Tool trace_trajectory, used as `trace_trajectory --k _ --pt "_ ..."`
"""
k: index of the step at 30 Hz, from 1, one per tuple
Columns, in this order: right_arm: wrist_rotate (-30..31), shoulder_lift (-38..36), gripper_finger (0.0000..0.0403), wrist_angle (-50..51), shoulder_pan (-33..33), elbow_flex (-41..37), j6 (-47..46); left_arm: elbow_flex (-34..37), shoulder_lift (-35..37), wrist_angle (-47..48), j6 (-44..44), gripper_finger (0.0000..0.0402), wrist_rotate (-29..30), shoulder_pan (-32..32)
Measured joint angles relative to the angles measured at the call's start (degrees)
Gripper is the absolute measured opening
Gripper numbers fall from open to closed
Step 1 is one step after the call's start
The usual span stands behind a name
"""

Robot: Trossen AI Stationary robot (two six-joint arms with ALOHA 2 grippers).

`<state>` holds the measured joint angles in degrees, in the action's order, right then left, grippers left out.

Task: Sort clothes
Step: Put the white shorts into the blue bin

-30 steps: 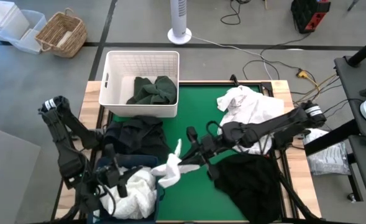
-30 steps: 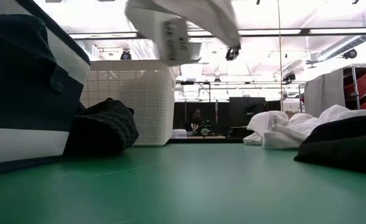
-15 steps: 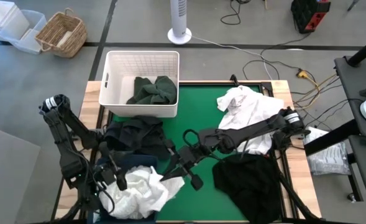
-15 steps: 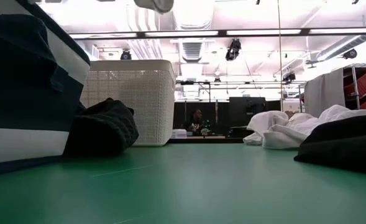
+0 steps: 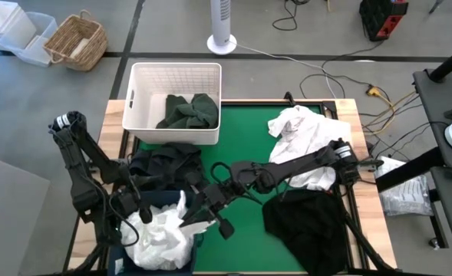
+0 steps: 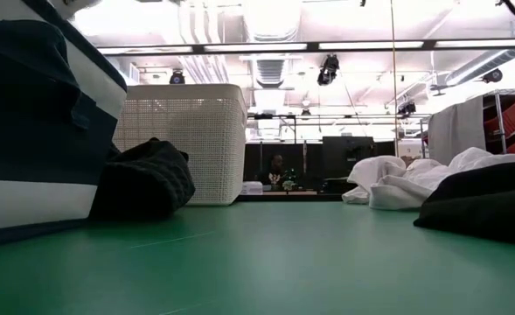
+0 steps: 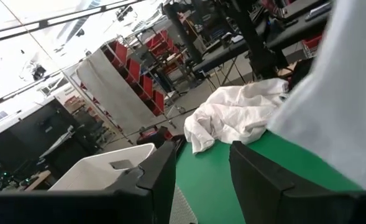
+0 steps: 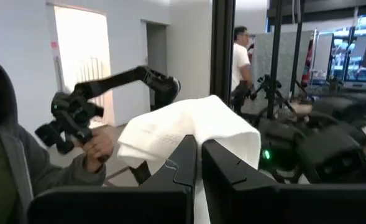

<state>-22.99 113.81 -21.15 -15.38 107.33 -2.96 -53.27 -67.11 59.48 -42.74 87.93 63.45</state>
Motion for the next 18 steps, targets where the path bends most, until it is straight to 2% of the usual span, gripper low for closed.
trace_trajectory --k 8,15,18 --pt "-0.02 10.33 0.0009 2.14 0.29 12.99 1.18 2.38 4.97 -0.11 -1.18 0.0118 0.00 0.01" --pt "0.10 17.95 0.0009 10.53 1.05 22.69 1.31 2.42 7.58 -0.52 -2.68 0.0118 -4.74 0.01" --pt "0.30 20.42 0.0009 15.87 1.24 25.79 2.28 2.42 7.93 -1.17 -2.84 0.0118 -4.91 0.01"
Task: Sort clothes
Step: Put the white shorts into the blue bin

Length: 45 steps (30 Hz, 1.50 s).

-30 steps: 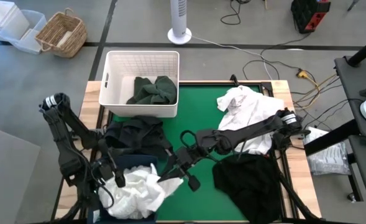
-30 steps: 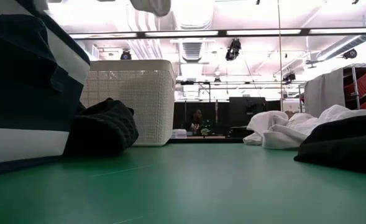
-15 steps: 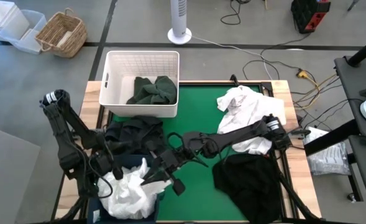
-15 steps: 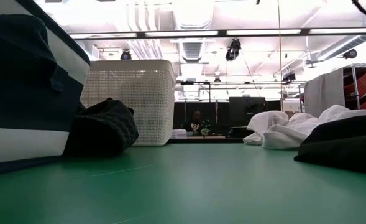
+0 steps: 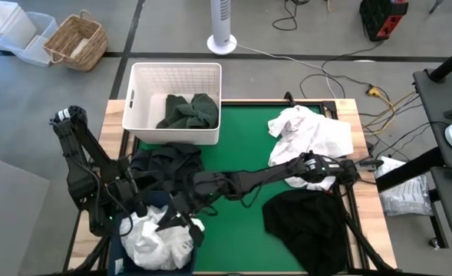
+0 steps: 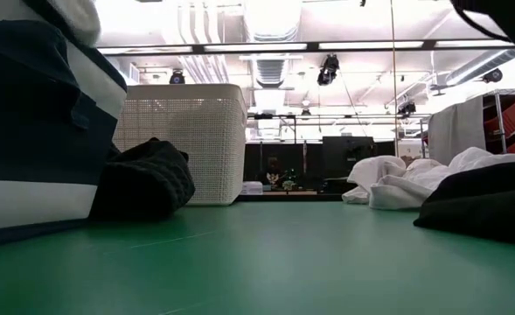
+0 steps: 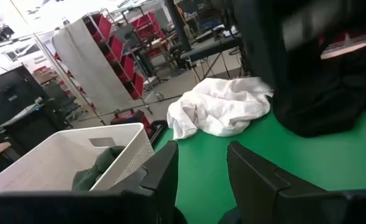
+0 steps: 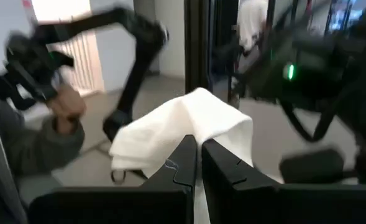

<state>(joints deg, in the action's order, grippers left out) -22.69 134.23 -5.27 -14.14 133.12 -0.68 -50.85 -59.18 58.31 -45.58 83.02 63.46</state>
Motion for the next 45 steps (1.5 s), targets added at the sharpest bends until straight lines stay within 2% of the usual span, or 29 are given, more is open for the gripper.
trace_trajectory --k 7,12,19,34,38,45 --pt "0.77 2.86 0.0009 6.97 0.29 0.81 1.92 -1.38 0.03 -0.79 -0.01 0.0118 -3.14 0.00" --pt "6.53 3.71 0.0009 12.82 0.29 0.81 4.06 -3.78 -0.84 -1.73 -0.02 0.0118 -5.96 0.00" --pt "14.26 4.96 0.0009 21.45 0.27 0.79 5.27 -4.59 -2.17 -1.91 0.00 0.0118 -6.62 0.00" --pt "14.68 7.98 0.0017 23.89 0.29 0.72 4.94 -4.63 -2.31 -2.27 0.00 0.0118 -6.62 0.00" --pt "13.72 7.42 0.0050 23.47 0.29 0.72 6.42 -4.63 -2.31 -2.71 0.02 0.0118 -6.62 0.00" --pt "13.53 6.60 0.0157 23.40 0.69 0.72 11.68 -4.63 -2.31 -2.87 1.59 0.0118 -5.01 -0.09"
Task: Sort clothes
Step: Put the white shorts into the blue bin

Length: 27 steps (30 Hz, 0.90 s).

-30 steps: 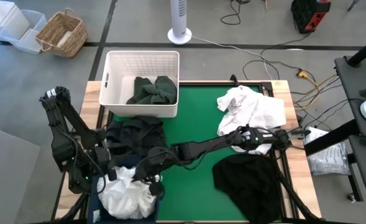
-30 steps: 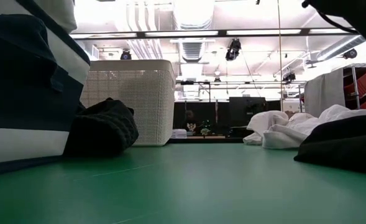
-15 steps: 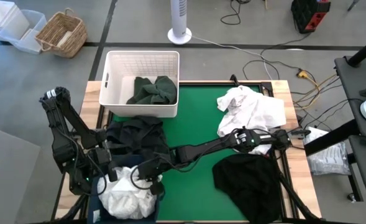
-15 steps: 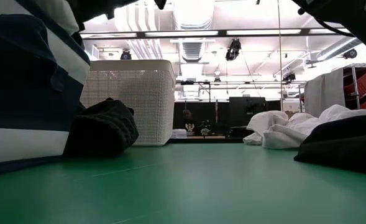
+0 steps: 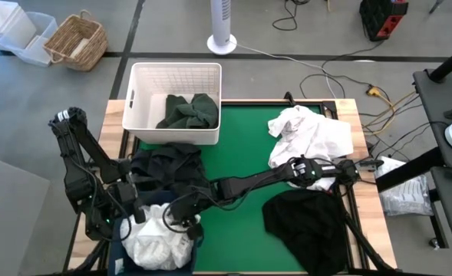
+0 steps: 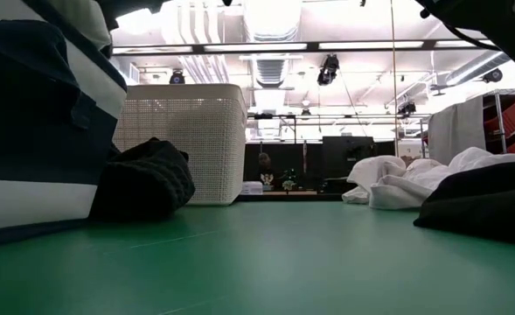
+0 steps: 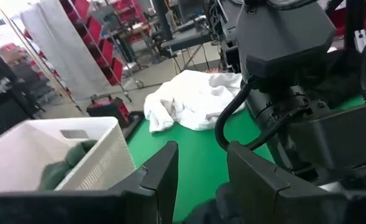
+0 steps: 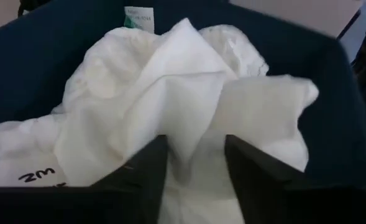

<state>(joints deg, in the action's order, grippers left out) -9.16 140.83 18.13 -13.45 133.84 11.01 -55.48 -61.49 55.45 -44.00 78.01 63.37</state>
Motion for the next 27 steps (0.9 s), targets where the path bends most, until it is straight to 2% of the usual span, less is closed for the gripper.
trace_trajectory --k 4,9,12,19,23,27 --pt "0.04 -1.72 0.0204 0.74 0.04 0.00 3.49 0.00 0.02 -1.42 0.42 0.0118 1.99 0.00" --pt "0.21 -4.48 0.0228 6.60 0.00 0.00 5.31 0.00 0.04 -5.63 1.03 0.0118 2.01 0.00" --pt "0.26 -6.55 0.0230 12.35 0.00 -0.02 6.45 0.00 -0.04 -10.61 3.71 0.0118 1.93 0.00" --pt "0.41 -10.55 0.0221 21.37 -1.16 0.00 8.64 -0.03 -2.42 -25.66 16.69 0.0118 -0.11 0.00" --pt "0.68 -12.43 0.0219 26.48 -1.69 -0.09 9.52 -0.13 -3.66 -29.54 21.80 0.0118 -1.11 0.02" --pt "6.67 -16.37 0.0219 32.53 -1.95 -0.09 9.57 -1.11 -4.70 -29.34 22.30 0.0118 -2.68 0.09"
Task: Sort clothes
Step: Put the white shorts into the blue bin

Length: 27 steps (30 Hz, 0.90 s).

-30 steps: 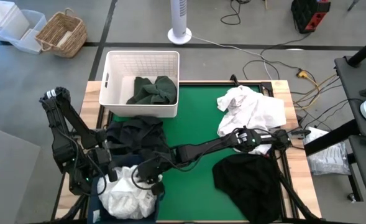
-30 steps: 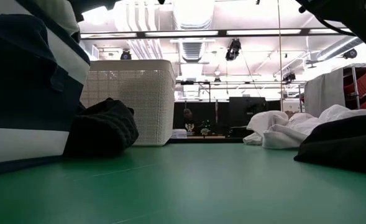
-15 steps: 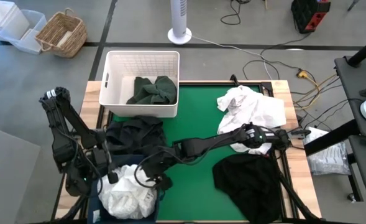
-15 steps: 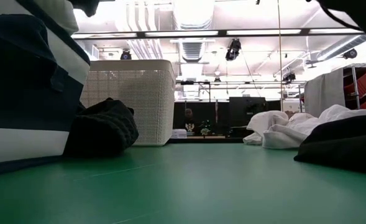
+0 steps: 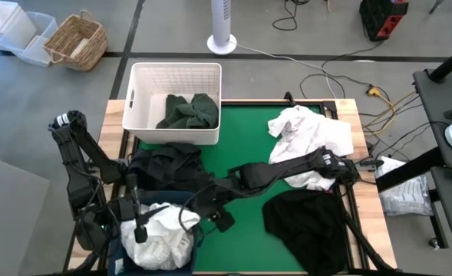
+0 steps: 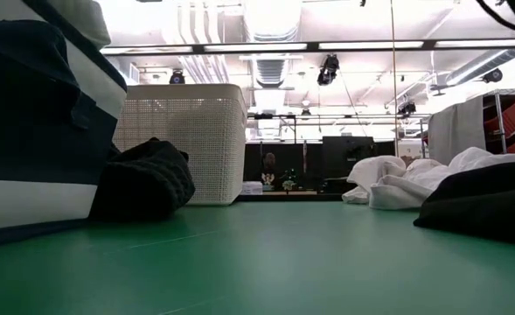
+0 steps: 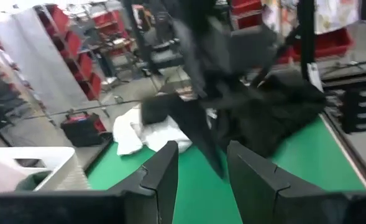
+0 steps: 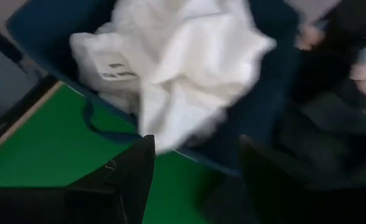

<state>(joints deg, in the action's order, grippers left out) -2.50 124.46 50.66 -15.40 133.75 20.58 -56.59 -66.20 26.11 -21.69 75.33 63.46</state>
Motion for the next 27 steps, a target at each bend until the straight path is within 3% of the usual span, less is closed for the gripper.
trace_trajectory --k 11,20,23,27 --pt "2.59 -12.24 0.0219 12.17 -1.66 -3.16 -5.69 -1.21 -3.22 0.54 -1.03 0.0118 -13.17 -0.17" --pt "6.00 -26.79 0.0219 12.15 -2.90 -19.73 -13.96 -1.50 -7.65 4.63 -6.94 0.0113 -17.58 -2.47" --pt "8.12 -32.18 0.0219 9.06 -2.88 -27.77 -15.58 -1.72 -9.21 5.38 -7.84 0.0085 -20.23 -4.46" --pt "8.69 -38.54 0.0219 2.74 -2.85 -38.35 -16.72 -1.80 -11.45 5.33 -11.76 0.0014 -26.73 -6.80"
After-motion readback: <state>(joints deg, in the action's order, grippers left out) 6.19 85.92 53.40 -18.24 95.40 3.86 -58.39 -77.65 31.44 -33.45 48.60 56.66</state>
